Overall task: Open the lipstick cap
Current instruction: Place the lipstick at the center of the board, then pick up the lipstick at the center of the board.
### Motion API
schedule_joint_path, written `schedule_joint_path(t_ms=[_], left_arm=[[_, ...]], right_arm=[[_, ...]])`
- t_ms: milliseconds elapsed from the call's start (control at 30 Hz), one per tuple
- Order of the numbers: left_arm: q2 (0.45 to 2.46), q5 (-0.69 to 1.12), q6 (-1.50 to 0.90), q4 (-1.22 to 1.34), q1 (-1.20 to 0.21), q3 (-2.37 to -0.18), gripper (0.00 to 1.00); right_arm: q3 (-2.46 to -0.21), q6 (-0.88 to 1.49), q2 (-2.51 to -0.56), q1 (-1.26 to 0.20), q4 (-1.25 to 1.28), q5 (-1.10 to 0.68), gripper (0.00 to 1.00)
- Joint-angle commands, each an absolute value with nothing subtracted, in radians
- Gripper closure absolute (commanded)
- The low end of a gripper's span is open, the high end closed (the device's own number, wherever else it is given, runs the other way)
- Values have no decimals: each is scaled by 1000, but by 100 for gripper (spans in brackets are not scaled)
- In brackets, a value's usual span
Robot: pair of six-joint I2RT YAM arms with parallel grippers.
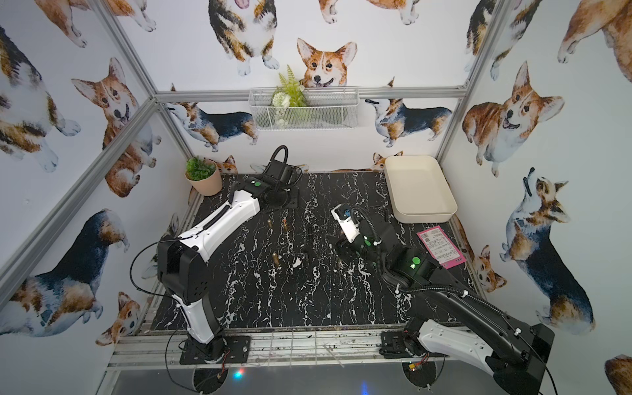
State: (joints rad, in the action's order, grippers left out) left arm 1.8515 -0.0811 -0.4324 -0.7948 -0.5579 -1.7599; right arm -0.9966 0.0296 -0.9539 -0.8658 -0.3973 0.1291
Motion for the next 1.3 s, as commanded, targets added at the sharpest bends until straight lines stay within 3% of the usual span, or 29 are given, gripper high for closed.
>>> schedule_joint_path(t_ms=[0,133,400,1267], left_arm=[[1891,44,-395,-963,-595,-1814,36],[1966,25,-387,-1006,-632,-1878,34],[2112,24,-383,-1085,-659,-2008,34],[2261,39,-377,-1109,-643,-2060,49]], right_arm=[[-1018,115,-925,-816,-483,91,30],[-976,158,-872,-736,-495,32,30],[-946,192,-824,-715,-526,31,29],[-871,193,-830,-701,-479,33,31]])
